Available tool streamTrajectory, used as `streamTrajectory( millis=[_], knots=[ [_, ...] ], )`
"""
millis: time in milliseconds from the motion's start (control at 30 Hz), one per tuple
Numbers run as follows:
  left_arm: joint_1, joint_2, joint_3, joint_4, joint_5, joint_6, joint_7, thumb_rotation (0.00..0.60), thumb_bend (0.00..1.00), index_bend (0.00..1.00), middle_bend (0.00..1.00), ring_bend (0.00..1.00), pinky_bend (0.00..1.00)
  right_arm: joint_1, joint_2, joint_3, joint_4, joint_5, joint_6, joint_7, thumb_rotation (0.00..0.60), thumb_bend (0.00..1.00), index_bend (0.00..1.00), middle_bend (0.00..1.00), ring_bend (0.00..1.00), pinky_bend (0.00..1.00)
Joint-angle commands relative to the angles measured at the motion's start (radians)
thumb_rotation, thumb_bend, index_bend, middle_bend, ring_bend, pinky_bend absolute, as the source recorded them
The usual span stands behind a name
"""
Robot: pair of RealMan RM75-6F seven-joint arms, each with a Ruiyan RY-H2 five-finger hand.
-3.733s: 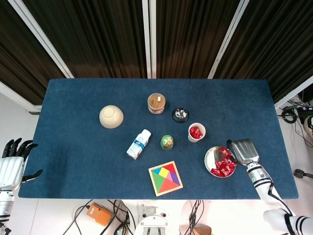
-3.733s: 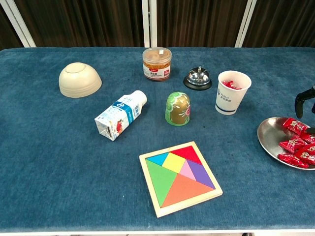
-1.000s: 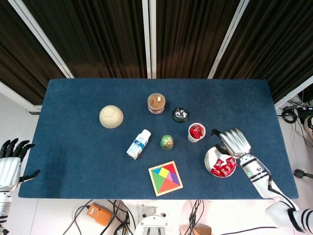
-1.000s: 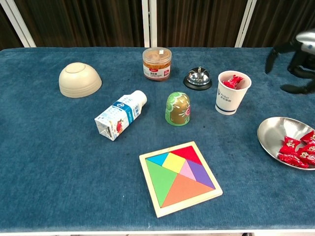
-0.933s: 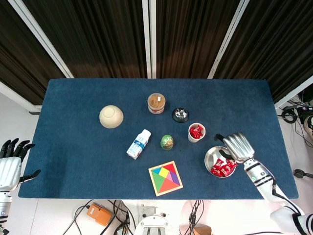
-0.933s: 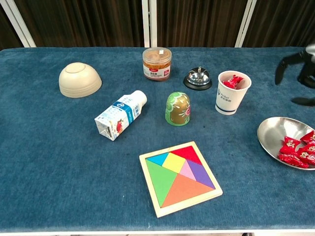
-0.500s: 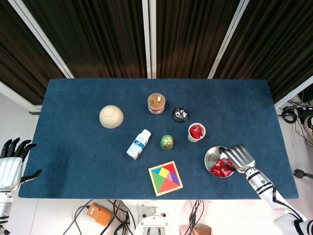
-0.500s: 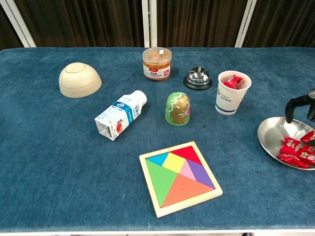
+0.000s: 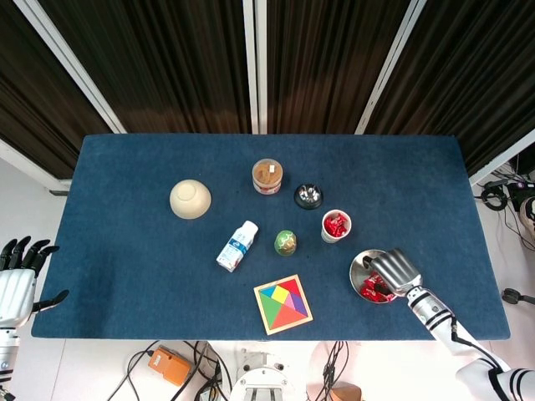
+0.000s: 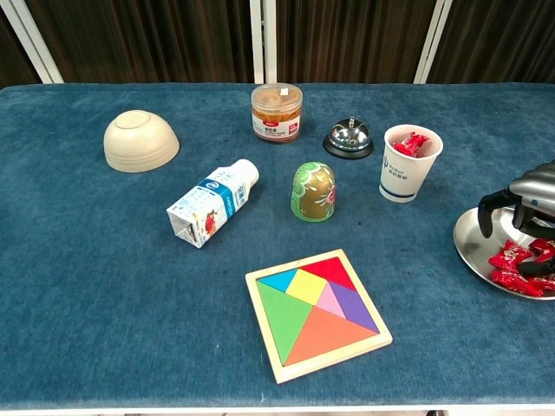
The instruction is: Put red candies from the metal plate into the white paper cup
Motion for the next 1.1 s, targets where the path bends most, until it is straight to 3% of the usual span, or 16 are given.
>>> streamTrajectory(
  millis=[33, 433, 733, 900, 1100],
  knots=[
    [-0.001, -0.001, -0.001, 0.002, 0.000, 0.000, -0.001, 0.600, 0.00, 0.23, 0.15, 0.03, 0.00, 0.000, -0.003, 0.000, 0.002, -0.001, -0.002, -0.001, 0.600, 0.36, 0.51, 0.96, 1.00, 1.00],
    [0.003, -0.005, 0.001, 0.013, 0.000, 0.002, -0.012, 0.600, 0.00, 0.23, 0.15, 0.03, 0.00, -0.001, 0.007, 0.019, -0.006, 0.006, 0.009, 0.023, 0.600, 0.55, 0.65, 0.96, 1.00, 1.00],
    [-0.002, -0.004, -0.002, 0.007, 0.004, 0.001, -0.007, 0.600, 0.00, 0.23, 0.15, 0.03, 0.00, 0.052, 0.080, 0.145, -0.104, 0.021, 0.069, 0.060, 0.600, 0.55, 0.66, 0.96, 1.00, 1.00],
    [-0.003, 0.000, -0.003, 0.000, 0.002, -0.001, 0.000, 0.600, 0.00, 0.23, 0.15, 0.03, 0.00, 0.119, 0.067, 0.218, -0.130, 0.078, 0.015, 0.051, 0.600, 0.55, 0.65, 0.96, 1.00, 1.00],
    [-0.002, 0.003, -0.002, -0.005, -0.001, -0.004, 0.006, 0.600, 0.00, 0.23, 0.15, 0.03, 0.00, 0.189, -0.001, 0.250, -0.085, 0.152, -0.071, 0.017, 0.600, 0.55, 0.63, 0.96, 1.00, 1.00]
  ],
)
